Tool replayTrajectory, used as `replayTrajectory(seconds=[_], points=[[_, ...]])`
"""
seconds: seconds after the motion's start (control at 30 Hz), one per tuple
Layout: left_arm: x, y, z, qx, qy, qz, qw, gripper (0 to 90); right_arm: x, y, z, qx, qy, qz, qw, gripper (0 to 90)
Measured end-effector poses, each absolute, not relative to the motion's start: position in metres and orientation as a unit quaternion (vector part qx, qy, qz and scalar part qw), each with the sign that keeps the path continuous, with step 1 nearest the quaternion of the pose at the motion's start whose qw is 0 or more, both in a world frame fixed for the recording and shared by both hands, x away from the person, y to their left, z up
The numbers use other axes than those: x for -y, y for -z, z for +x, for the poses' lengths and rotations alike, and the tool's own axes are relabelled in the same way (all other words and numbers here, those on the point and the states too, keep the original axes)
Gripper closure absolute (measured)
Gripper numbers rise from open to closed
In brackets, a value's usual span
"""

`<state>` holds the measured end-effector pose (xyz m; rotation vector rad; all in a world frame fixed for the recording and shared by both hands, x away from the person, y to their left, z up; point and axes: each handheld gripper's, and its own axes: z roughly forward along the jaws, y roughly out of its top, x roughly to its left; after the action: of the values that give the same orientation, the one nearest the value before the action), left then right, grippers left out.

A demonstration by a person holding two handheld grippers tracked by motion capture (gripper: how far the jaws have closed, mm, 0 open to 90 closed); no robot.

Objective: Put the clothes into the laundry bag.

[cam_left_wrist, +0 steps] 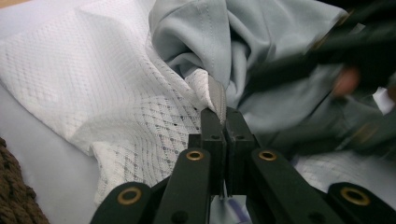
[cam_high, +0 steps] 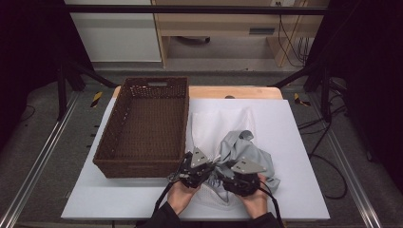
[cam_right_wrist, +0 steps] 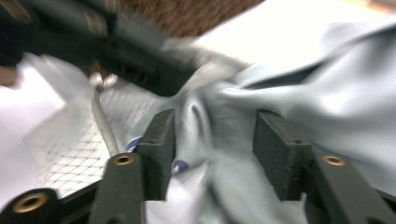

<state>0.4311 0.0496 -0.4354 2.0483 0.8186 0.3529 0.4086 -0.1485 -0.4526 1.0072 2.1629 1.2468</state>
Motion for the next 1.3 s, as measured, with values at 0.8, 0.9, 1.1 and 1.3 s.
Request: replayTrajectory(seconds=[0.8,0.9,1.1,1.3], points=[[-0.052,0.433,0.436,-0.341,-0.14,0.818,0.442,88.0,0.184,0.423,0.421,-0.776,-0.458,0.38,0.21,87.4],[-0.053,0.43,0.435,-0.341,-0.14,0.816,0.446,88.0,0.177,0.426,0.406,-0.788,-0.477,0.346,0.18,87.6],[-0.052,0.42,0.434,-0.337,-0.135,0.813,0.455,88.1,0.146,0.442,0.4,-0.813,-0.472,0.309,0.144,87.5],[-0.053,0.417,0.432,-0.334,-0.134,0.81,0.463,88.4,0.119,0.465,0.415,-0.829,-0.437,0.317,0.145,87.3]])
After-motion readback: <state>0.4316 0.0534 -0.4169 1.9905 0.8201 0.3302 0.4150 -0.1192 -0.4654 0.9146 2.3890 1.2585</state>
